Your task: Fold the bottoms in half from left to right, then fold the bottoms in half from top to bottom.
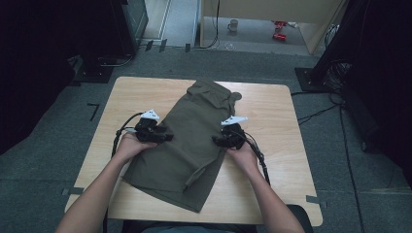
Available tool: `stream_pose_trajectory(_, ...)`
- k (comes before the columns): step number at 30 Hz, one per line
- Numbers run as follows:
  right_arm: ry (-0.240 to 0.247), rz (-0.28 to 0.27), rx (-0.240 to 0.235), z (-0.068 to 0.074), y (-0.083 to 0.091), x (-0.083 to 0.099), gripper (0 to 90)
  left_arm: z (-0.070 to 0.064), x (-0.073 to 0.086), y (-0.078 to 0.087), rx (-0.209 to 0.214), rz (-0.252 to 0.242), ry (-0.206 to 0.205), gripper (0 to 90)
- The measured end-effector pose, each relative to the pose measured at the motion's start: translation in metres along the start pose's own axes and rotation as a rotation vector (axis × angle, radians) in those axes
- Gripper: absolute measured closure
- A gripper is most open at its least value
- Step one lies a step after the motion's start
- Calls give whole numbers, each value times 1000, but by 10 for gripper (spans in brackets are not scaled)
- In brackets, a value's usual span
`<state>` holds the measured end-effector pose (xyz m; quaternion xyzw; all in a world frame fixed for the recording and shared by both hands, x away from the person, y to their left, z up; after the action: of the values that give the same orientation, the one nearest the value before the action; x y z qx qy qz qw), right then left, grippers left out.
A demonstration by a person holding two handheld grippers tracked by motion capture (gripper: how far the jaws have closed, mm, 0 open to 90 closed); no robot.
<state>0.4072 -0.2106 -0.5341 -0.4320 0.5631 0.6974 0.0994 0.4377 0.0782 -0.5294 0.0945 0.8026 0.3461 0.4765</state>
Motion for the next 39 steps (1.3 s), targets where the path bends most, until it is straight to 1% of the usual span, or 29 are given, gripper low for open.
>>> stream_pose_trajectory(1, -1, 6, 1, 0, 0, 2, 491, -1, 2, -2, 2, -2, 5, 443)
stream_pose_trajectory(2, 6, -3, 9, 0, 1, 5, 510, -2, 4, -4, 5, 3, 7, 443)
stream_pose_trajectory(3, 13, -15, 23, 1, 3, 7, 518, -4, 6, -5, 0, -3, -6, 442)
stream_pose_trajectory(4, 21, -22, 33, 1, 4, 9, 517, -6, 7, -5, -14, -2, -24, 440)
stream_pose_trajectory(5, 26, -18, 36, 1, 5, 10, 509, -6, 7, -5, -14, -2, -24, 440)
stream_pose_trajectory(6, 18, -17, 35, 1, 5, 11, 507, -7, 7, -5, -16, 6, -19, 440)
stream_pose_trajectory(8, 15, -18, 35, 0, 4, 12, 497, -8, 8, -5, -13, 4, 1, 440)
stream_pose_trajectory(11, 17, -21, 36, 0, 2, 13, 494, -10, 11, -4, -17, -20, 17, 441)
stream_pose_trajectory(12, 17, -23, 37, -1, 2, 13, 497, -12, 12, -4, -20, -21, 18, 442)
stream_pose_trajectory(14, 29, -28, 41, -1, 1, 13, 502, -15, 13, -3, -28, -14, 17, 442)
stream_pose_trajectory(16, 35, -33, 44, -1, 0, 12, 502, -19, 14, -2, -32, -7, 31, 442)
stream_pose_trajectory(19, 30, -44, 45, -2, -2, 11, 497, -25, 17, -2, -34, -13, 46, 442)
stream_pose_trajectory(22, 29, -50, 47, -3, -4, 10, 491, -33, 22, 0, -30, -8, 55, 440)
stream_pose_trajectory(25, 20, -53, 46, -3, -6, 9, 501, -41, 28, 2, -30, -10, 39, 440)
stream_pose_trajectory(28, 10, -59, 39, -4, -7, 8, 504, -49, 32, 3, -27, -15, 44, 439)
stream_pose_trajectory(30, 11, -59, 38, -4, -8, 7, 504, -51, 33, 2, -28, -13, 42, 440)
stream_pose_trajectory(32, 6, -64, 36, -3, -10, 6, 494, -56, 36, 2, -34, -20, 33, 438)
stream_pose_trajectory(36, 7, -70, 38, -1, -10, 6, 466, -62, 39, 3, -30, -20, 30, 432)
stream_pose_trajectory(38, 18, -68, 43, -1, -10, 7, 458, -64, 40, 3, -27, -18, 32, 431)
stream_pose_trajectory(39, 10, -65, 38, 0, -9, 7, 447, -65, 41, 3, -26, -24, 33, 432)
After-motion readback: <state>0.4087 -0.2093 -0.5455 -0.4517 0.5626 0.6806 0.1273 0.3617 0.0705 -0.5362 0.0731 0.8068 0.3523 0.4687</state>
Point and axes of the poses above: each handheld gripper's, and its own axes: y roughly backward along the jaws, x roughly out of its underside, z roughly to its left, the point moved 4 cm from there along -y, roughly forward along the jaws, and after that the axes turned 9 degrees about x, right-handed, at the moved point
